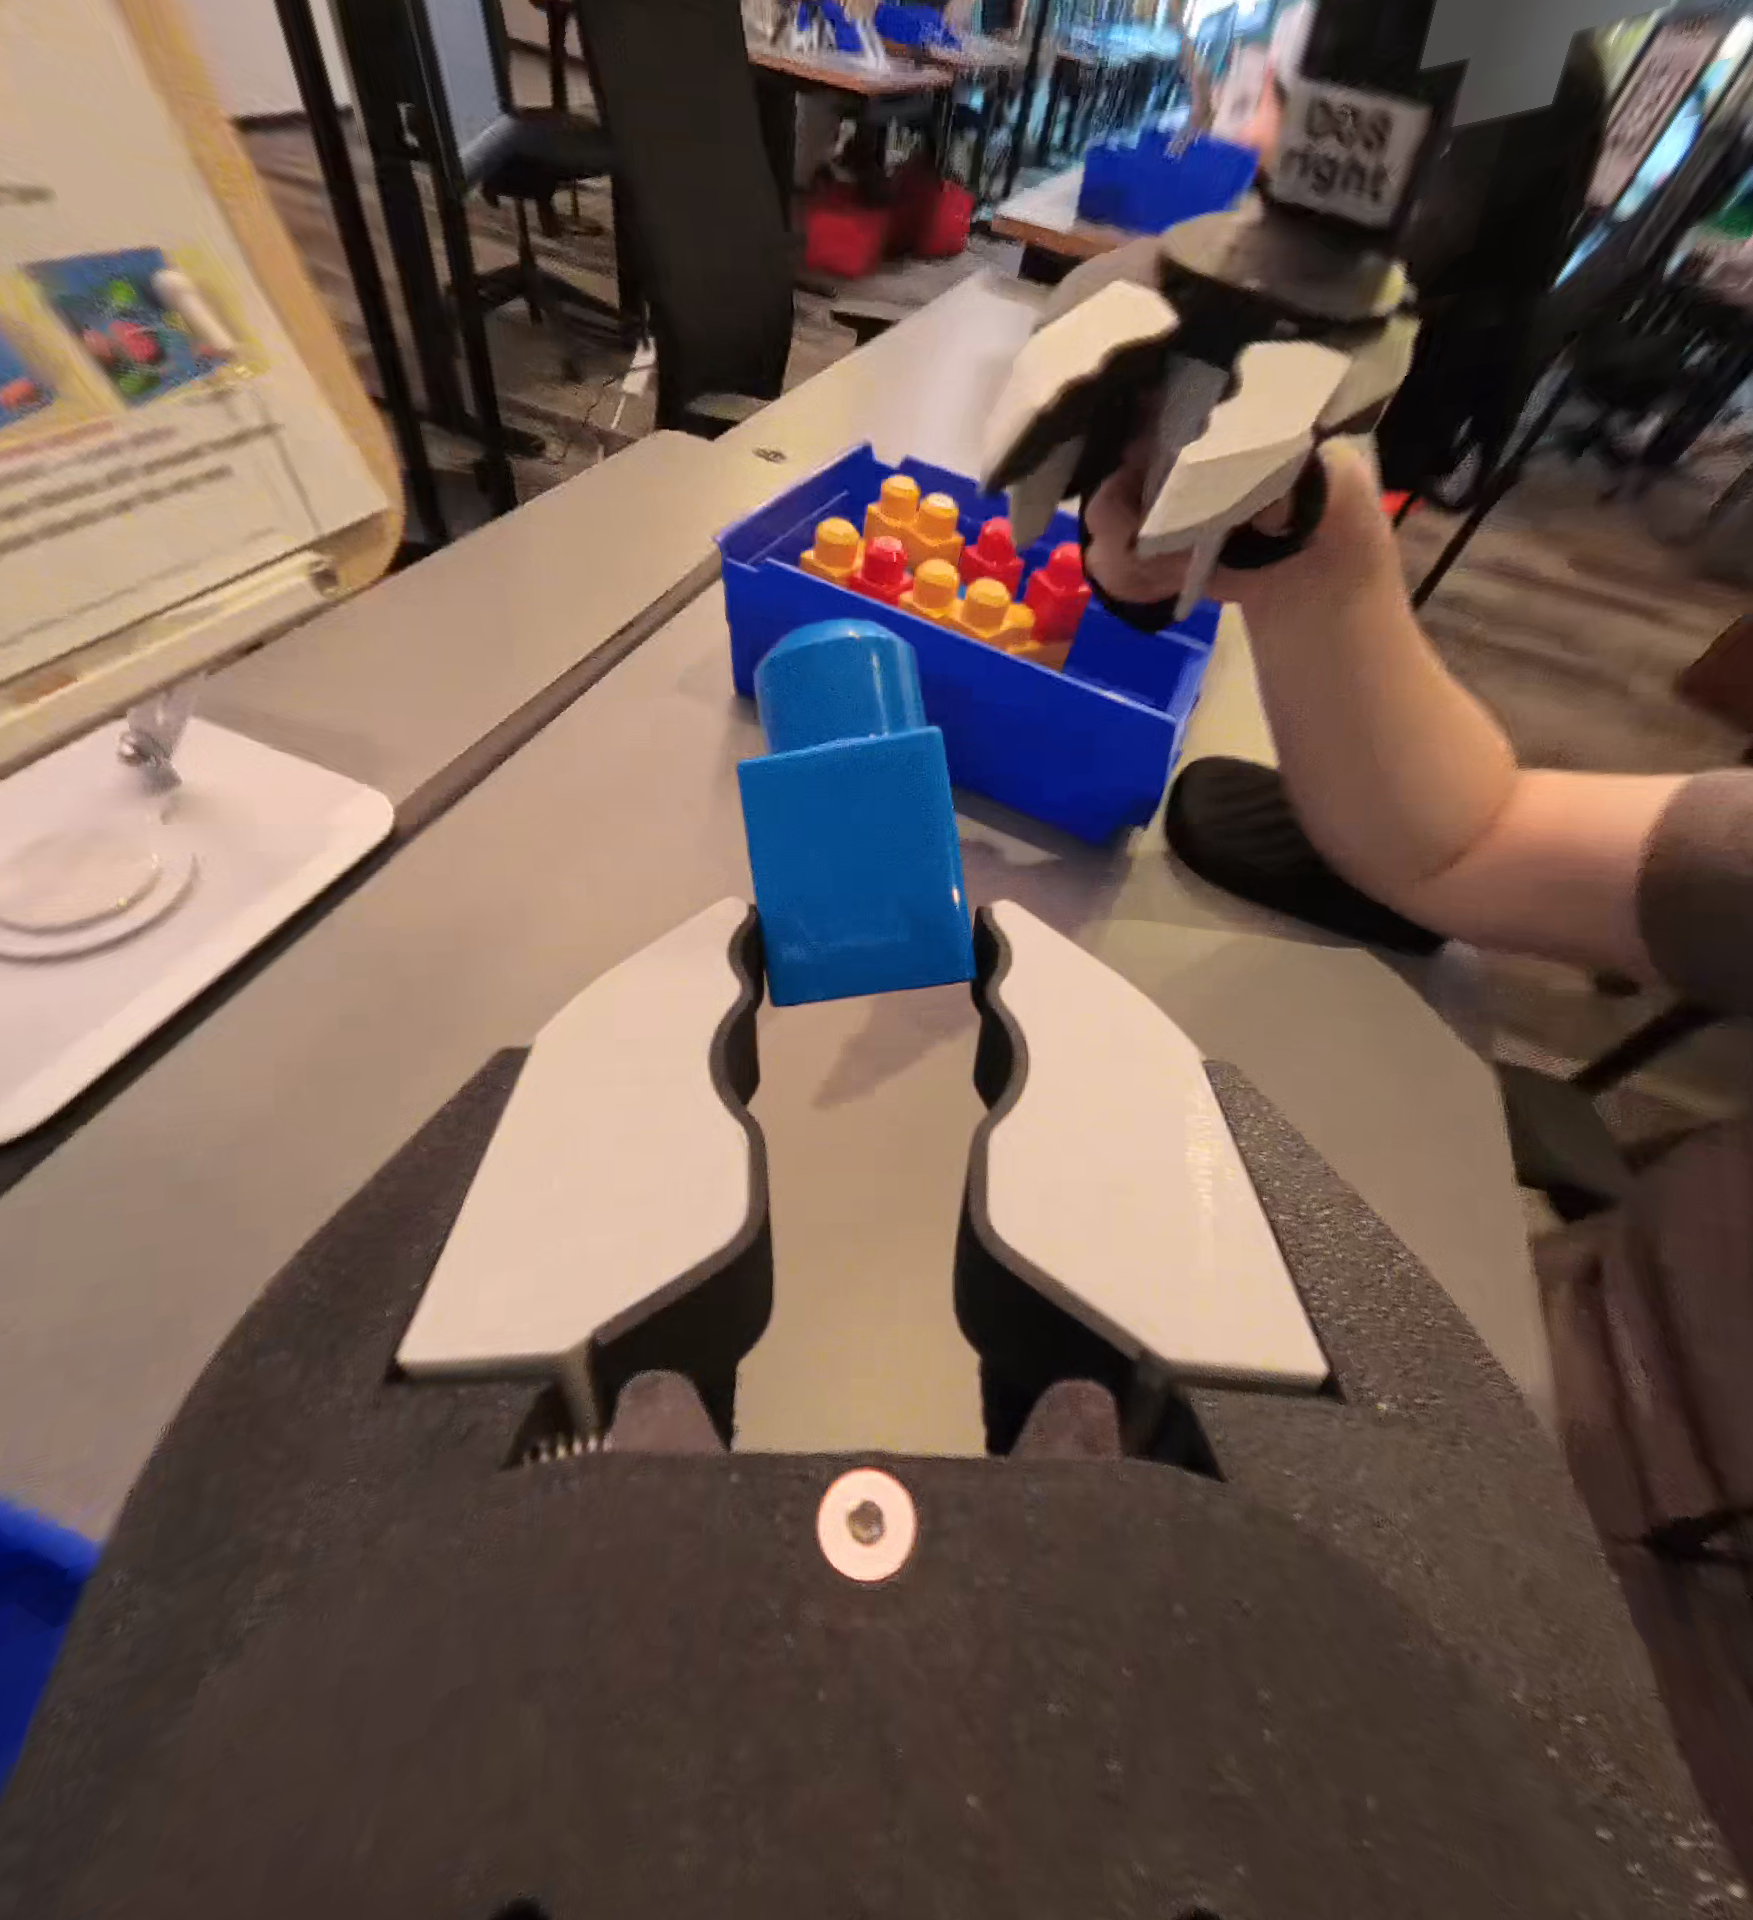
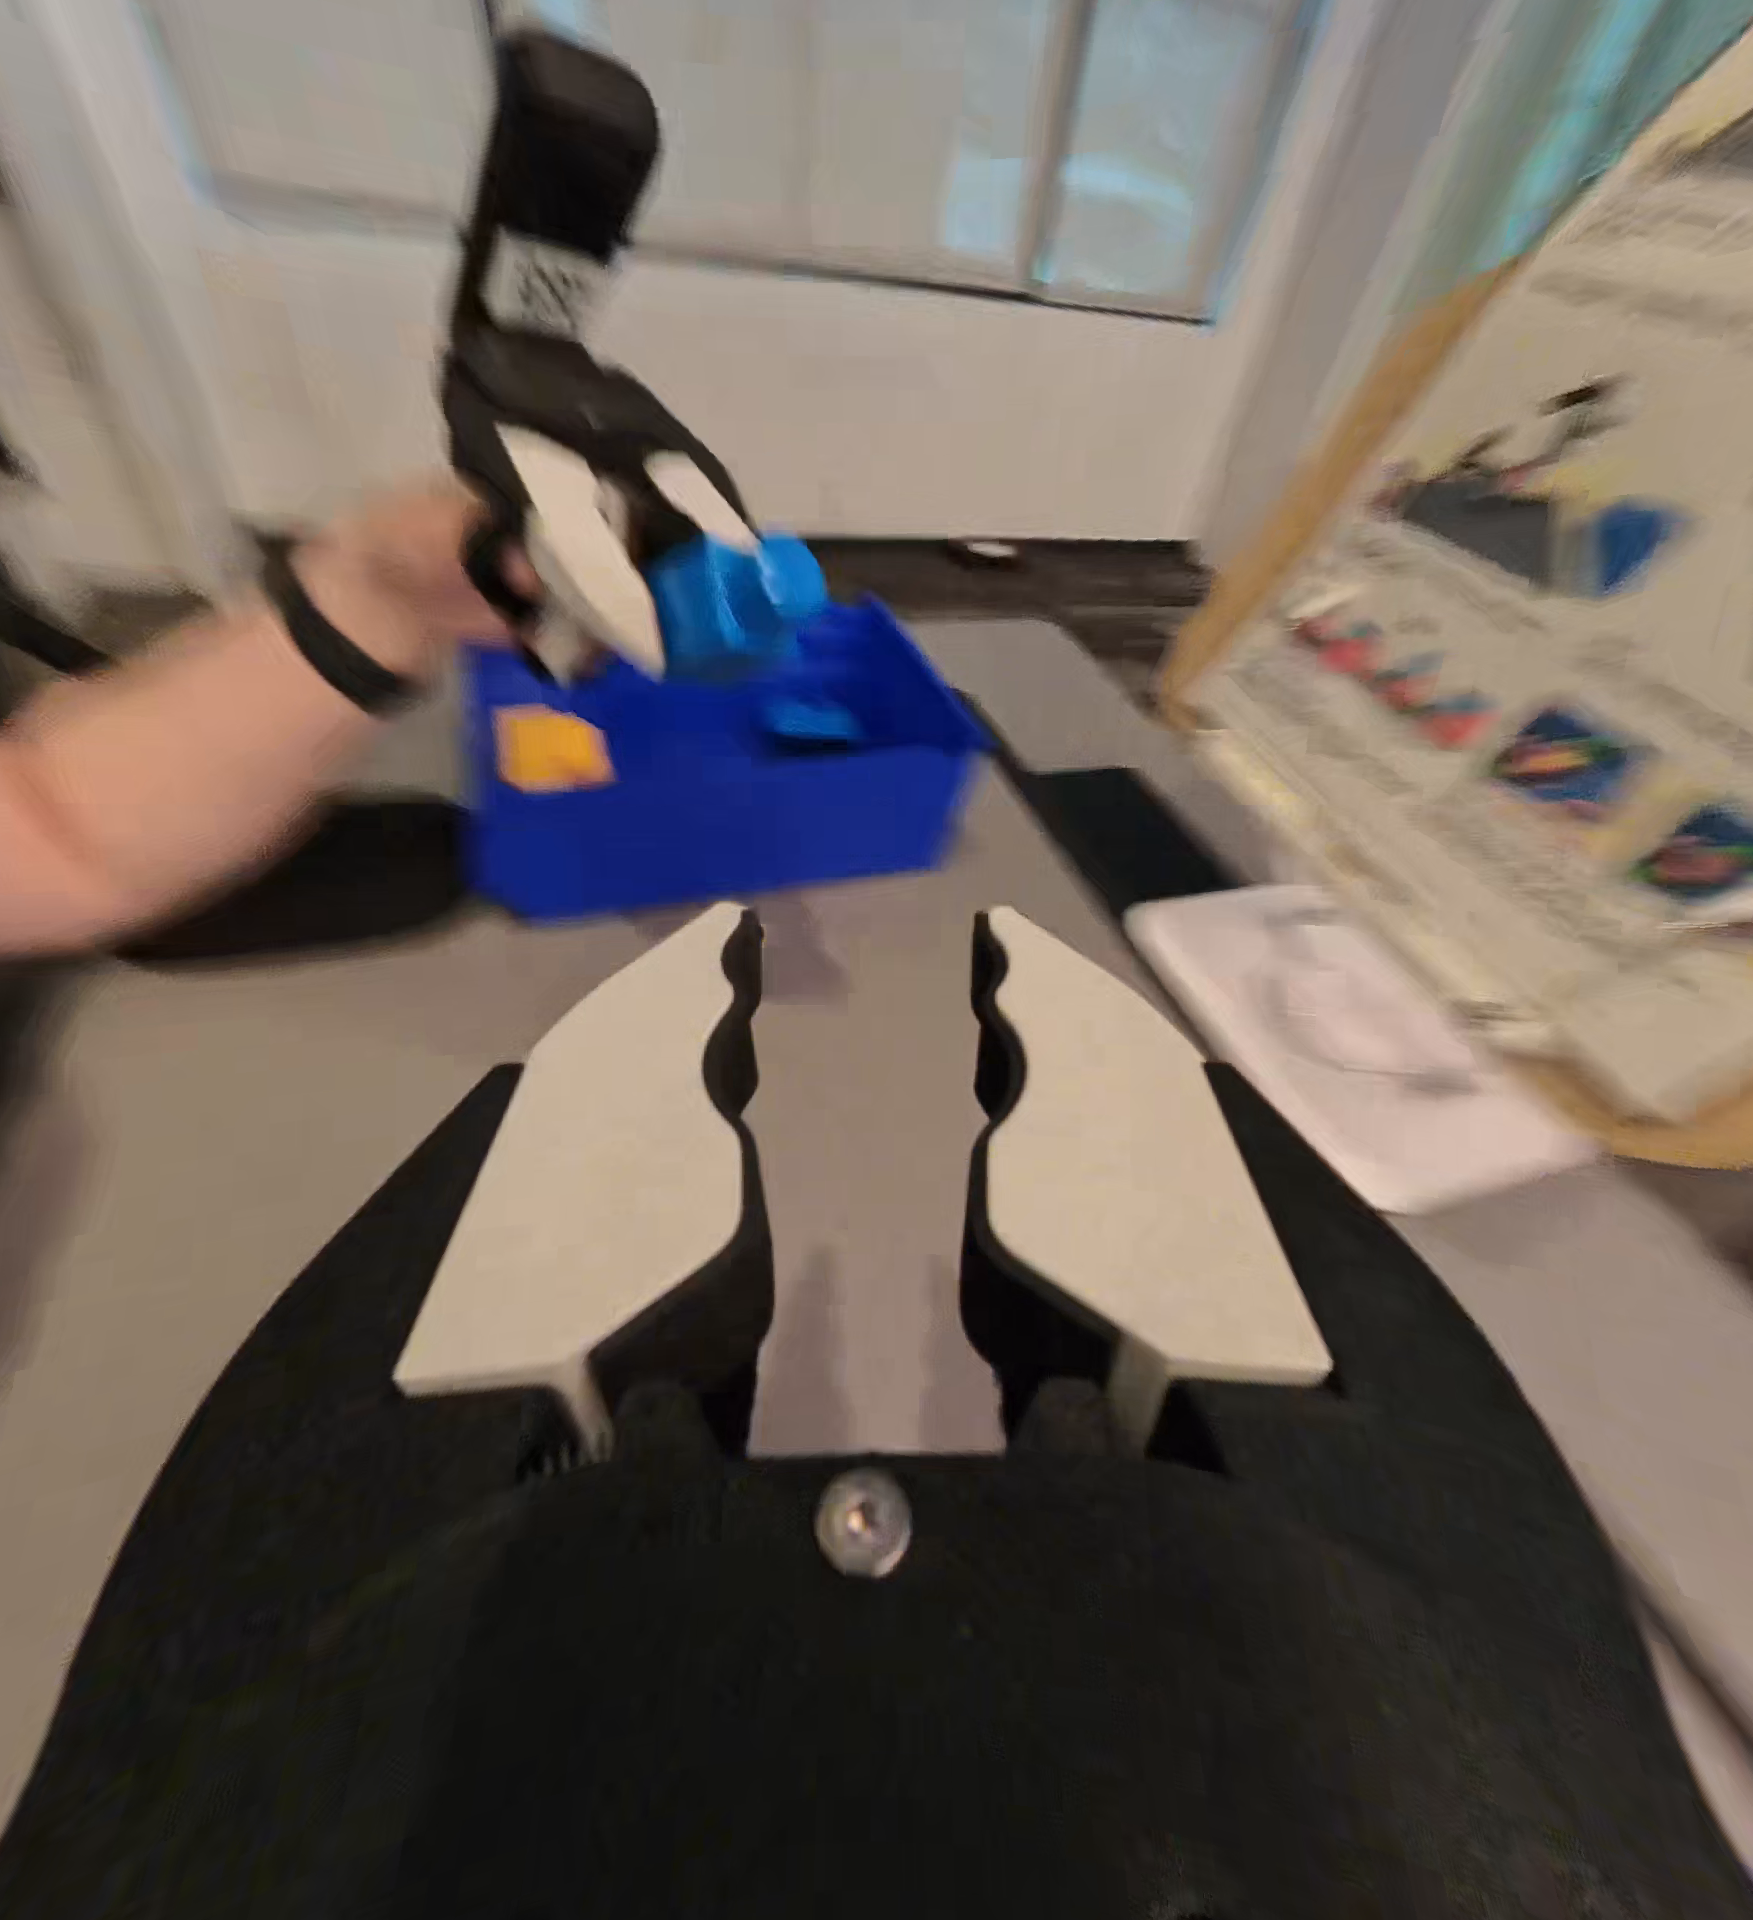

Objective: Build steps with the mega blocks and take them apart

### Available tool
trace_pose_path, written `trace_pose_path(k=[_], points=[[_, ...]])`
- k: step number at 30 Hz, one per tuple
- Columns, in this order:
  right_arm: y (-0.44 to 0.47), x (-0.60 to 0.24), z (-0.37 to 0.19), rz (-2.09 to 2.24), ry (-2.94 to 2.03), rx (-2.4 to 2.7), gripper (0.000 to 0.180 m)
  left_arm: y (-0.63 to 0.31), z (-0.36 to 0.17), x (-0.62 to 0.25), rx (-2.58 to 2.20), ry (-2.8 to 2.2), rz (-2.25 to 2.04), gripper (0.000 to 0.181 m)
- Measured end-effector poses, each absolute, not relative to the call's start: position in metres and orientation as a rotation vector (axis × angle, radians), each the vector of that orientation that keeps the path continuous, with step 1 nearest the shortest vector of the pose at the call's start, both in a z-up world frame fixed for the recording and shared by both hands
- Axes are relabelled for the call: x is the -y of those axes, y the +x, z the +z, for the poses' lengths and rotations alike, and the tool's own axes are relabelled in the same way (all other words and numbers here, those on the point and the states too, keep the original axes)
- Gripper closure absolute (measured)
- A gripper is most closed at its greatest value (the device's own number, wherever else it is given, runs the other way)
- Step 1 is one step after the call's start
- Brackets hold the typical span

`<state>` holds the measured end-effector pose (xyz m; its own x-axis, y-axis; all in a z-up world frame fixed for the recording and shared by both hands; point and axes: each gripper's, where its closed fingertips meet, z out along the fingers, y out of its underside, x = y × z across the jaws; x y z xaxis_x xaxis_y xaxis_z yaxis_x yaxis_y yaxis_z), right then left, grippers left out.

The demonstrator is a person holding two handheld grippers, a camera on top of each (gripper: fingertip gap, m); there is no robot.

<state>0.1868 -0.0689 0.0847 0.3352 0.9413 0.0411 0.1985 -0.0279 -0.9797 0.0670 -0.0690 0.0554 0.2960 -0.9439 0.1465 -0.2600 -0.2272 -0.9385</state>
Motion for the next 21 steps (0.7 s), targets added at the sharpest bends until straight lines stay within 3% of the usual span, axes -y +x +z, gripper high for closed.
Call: trace_pose_path(k=[5,12,19,21], points=[[0.14,0.079,0.078,1.292,-1.541,0.905,0.129,0.116,0.071,0.089,-1.053,-1.501,-1.006,0.143],[0.13,0.091,0.098,1.734,-1.235,0.735,0.135,0.132,0.084,0.109,-0.998,-1.398,-1.24,0.143],[0.121,0.102,0.095,1.698,-1.2,0.817,0.135,0.134,0.078,0.105,-0.964,-1.434,-1.307,0.143],[0.118,0.1,0.09,1.624,-1.216,0.825,0.144,0.137,0.074,0.106,-0.978,-1.45,-1.294,0.143]])
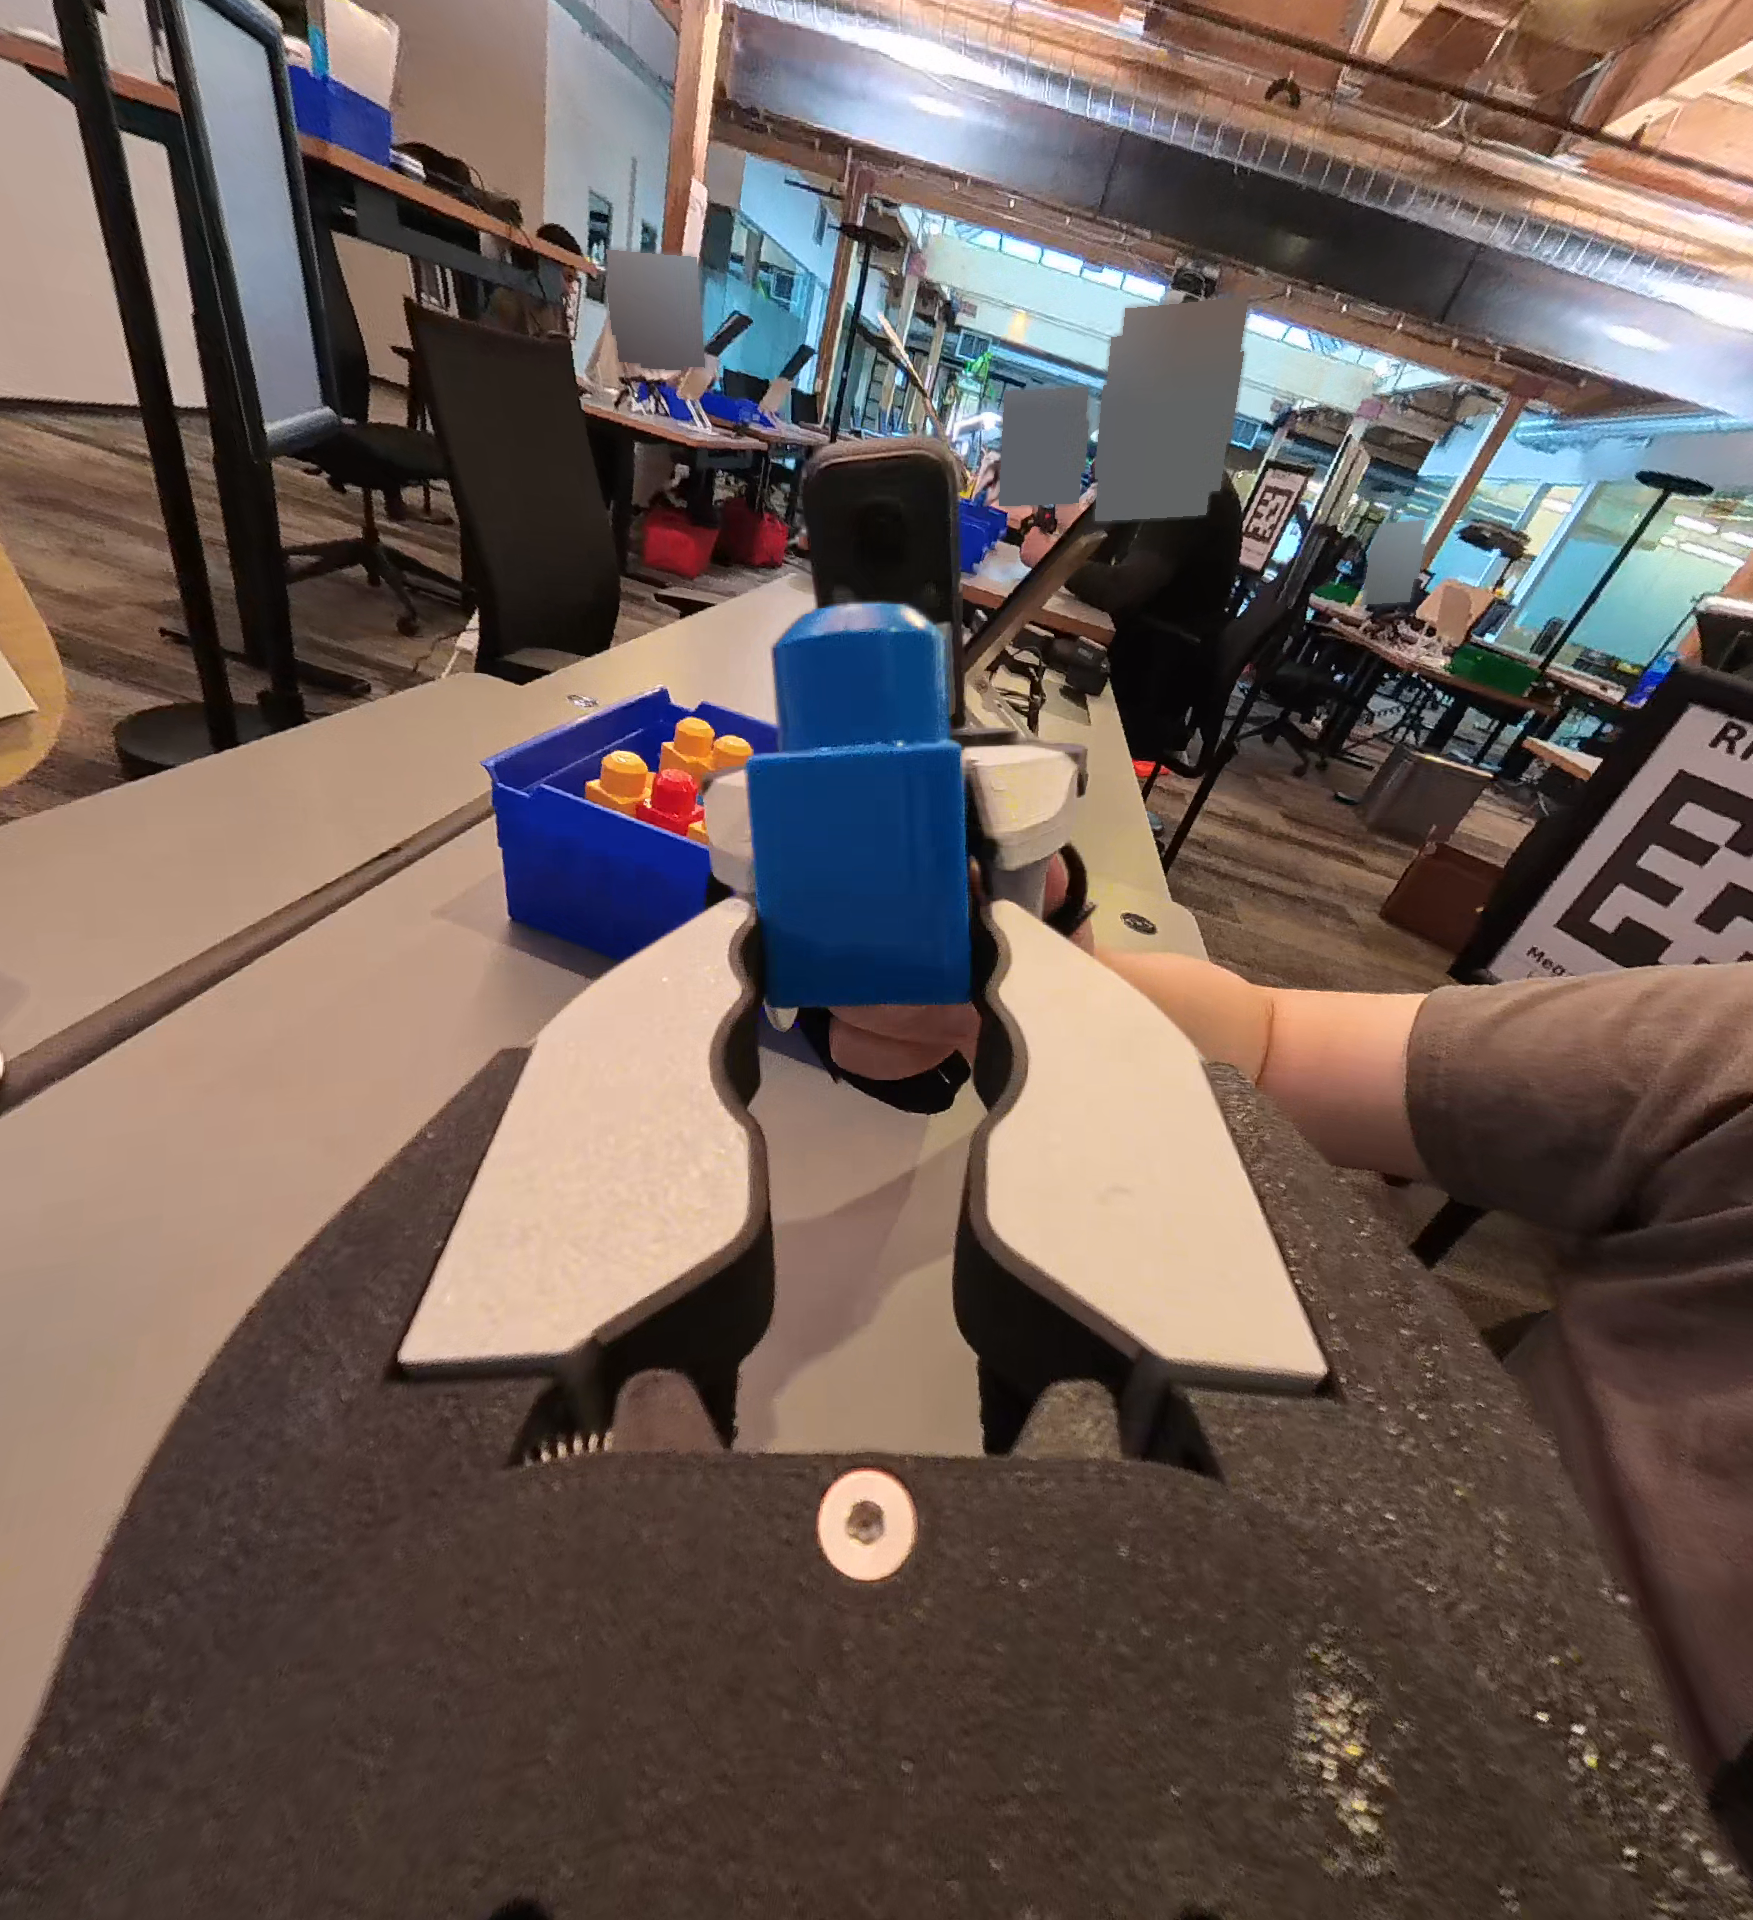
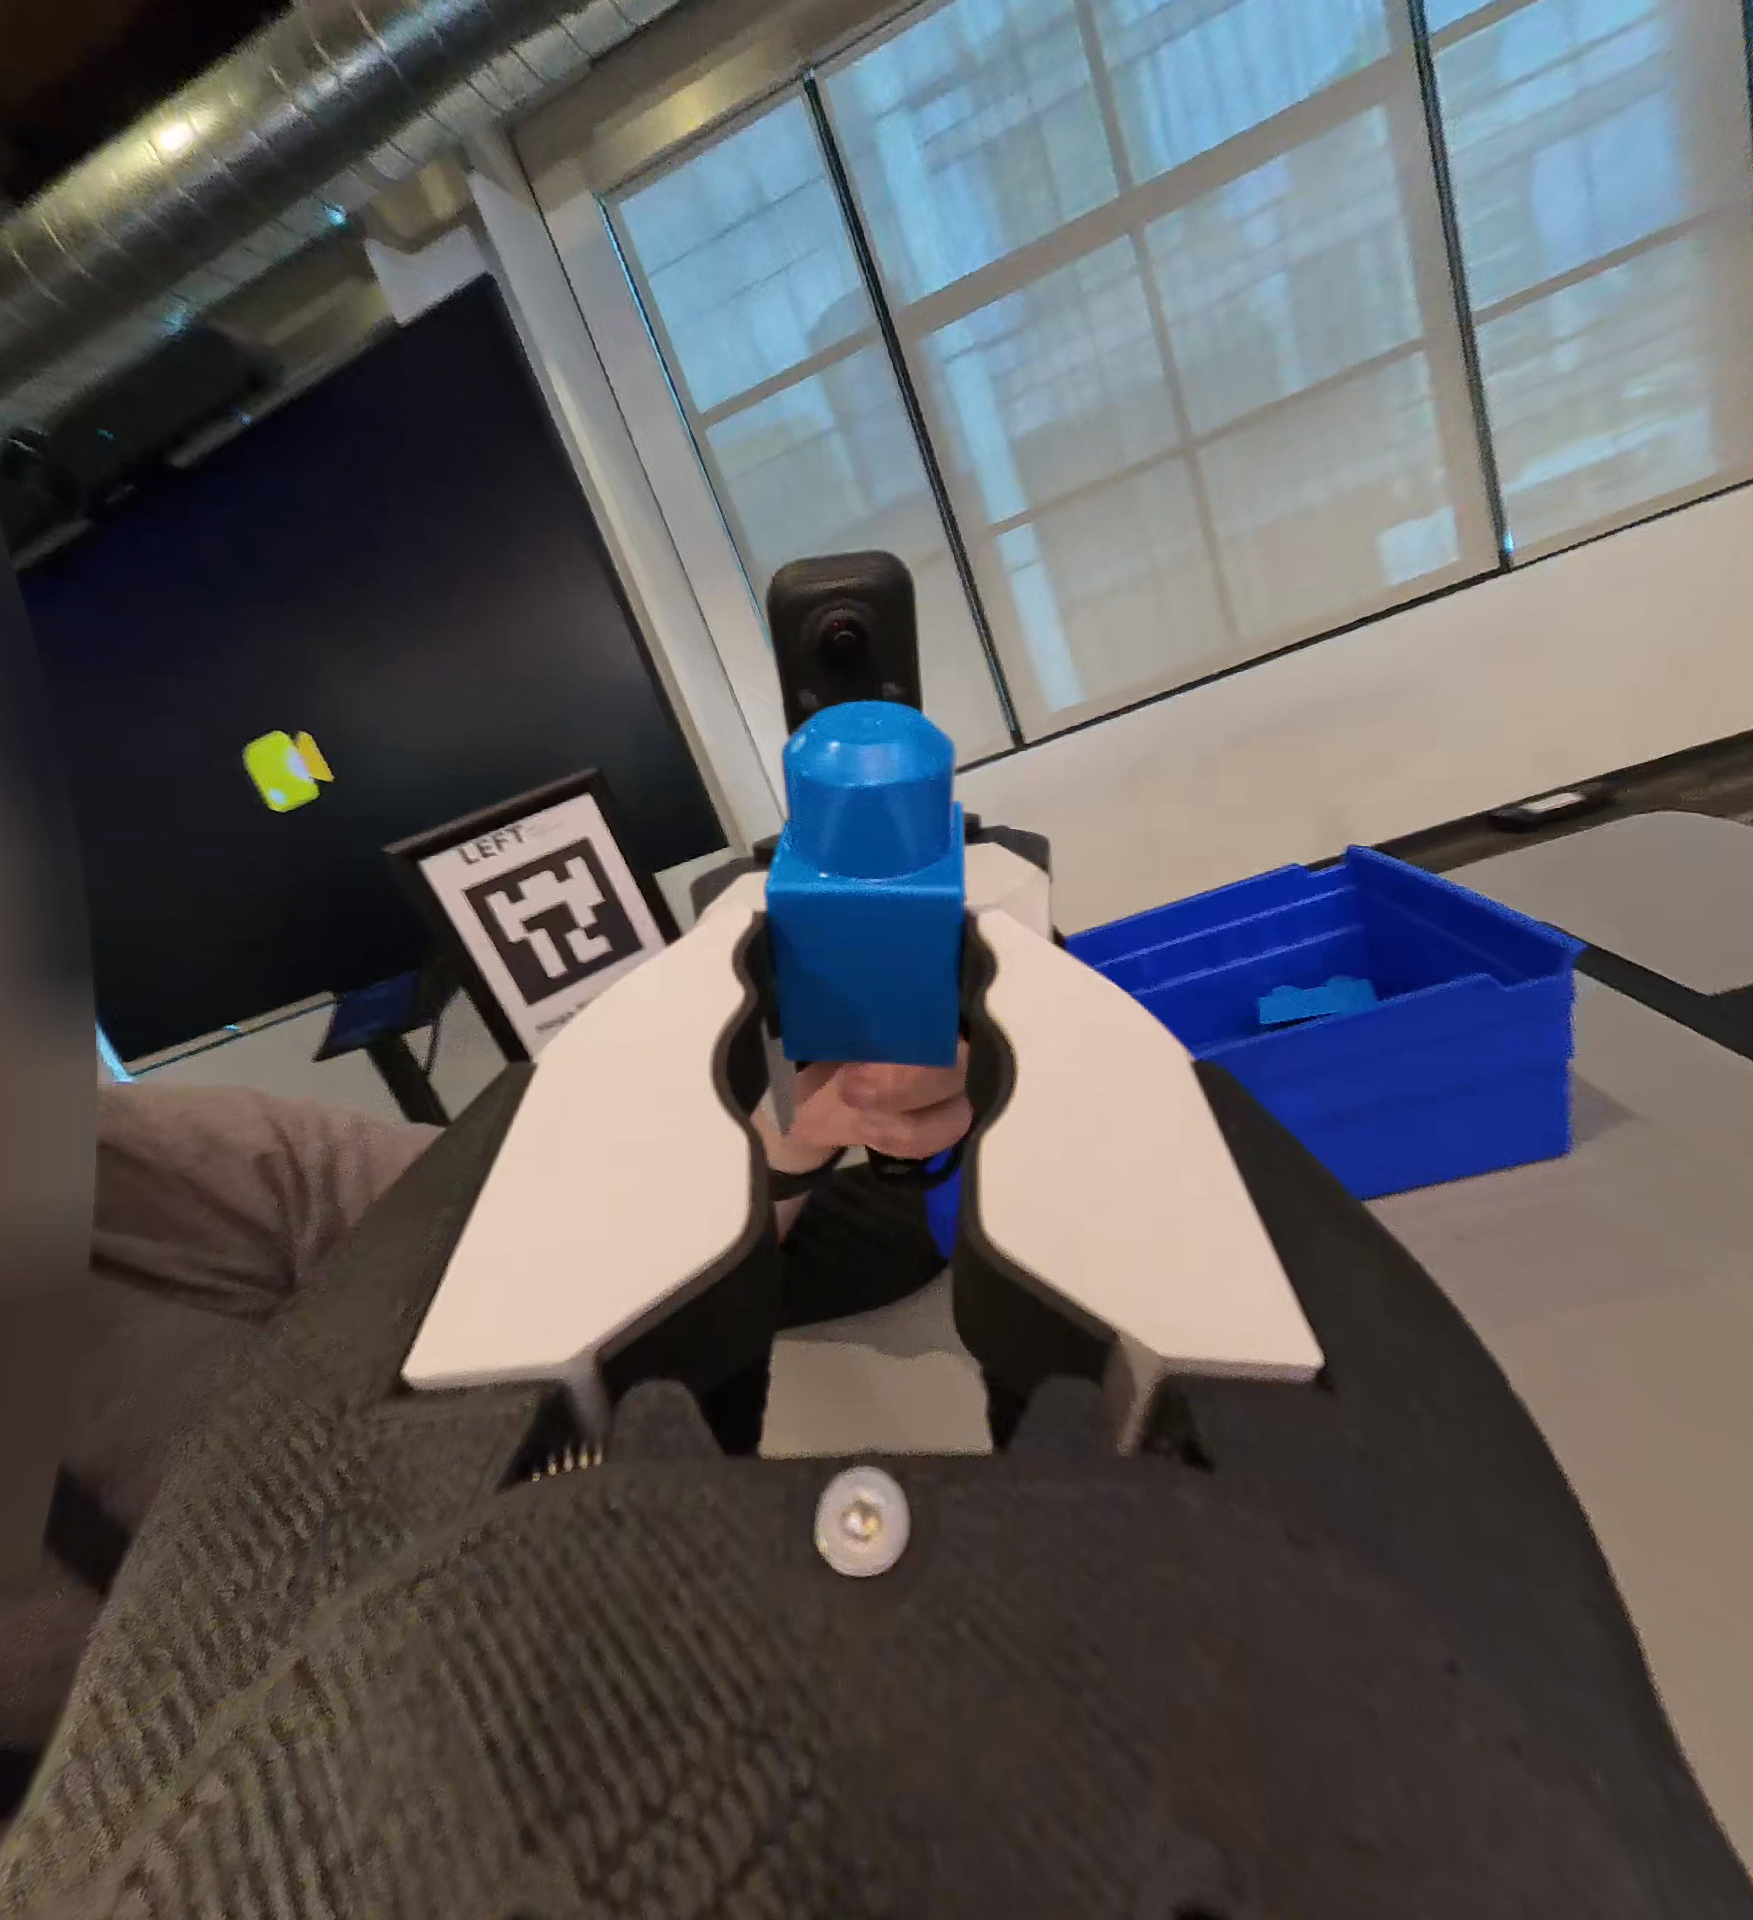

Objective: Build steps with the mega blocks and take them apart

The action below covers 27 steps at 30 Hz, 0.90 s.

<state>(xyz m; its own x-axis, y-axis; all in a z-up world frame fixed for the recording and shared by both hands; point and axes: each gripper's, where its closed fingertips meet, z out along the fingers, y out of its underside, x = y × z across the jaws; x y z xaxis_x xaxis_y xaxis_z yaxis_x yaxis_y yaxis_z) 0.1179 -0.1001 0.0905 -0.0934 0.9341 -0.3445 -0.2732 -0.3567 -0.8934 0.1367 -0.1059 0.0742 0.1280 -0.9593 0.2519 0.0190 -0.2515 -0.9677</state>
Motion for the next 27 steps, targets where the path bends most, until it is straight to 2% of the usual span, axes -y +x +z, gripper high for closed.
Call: trace_pose_path(k=[3,5,8,11,17,22,23,27], points=[[0.119,0.098,0.088,1.547,-1.275,0.865,0.144,0.132,0.069,0.102,-1.028,-1.509,-1.225,0.139],[0.127,0.089,0.081,1.436,-1.395,0.912,0.144,0.107,0.06,0.084,-1.061,-1.63,-1.027,0.125],[0.156,0.068,0.018,1.017,-1.872,1.125,0.144,0.022,0.029,0.039,-1.049,-1.926,-0.487,0.127],[0.209,0.052,-0.052,0.55,-2.288,1.218,0.144,-0.09,-0.006,-0.007,-0.832,-2.172,0.042,0.127],[0.251,0.036,-0.124,0.115,-2.63,1.242,0.144,-0.157,-0.061,-0.047,-0.614,-2.334,0.05,0.124],[0.259,0.04,-0.149,-0.009,-2.711,1.322,0.144,-0.191,-0.104,-0.06,-0.575,-2.461,0.251,0.124],[0.261,0.04,-0.151,-0.033,-2.718,1.333,0.144,-0.193,-0.11,-0.06,-0.562,-2.485,0.245,0.131],[0.26,0.045,-0.152,-0.028,-2.725,1.357,0.144,-0.206,-0.106,-0.072,-0.552,-2.409,0.343,0.125]])
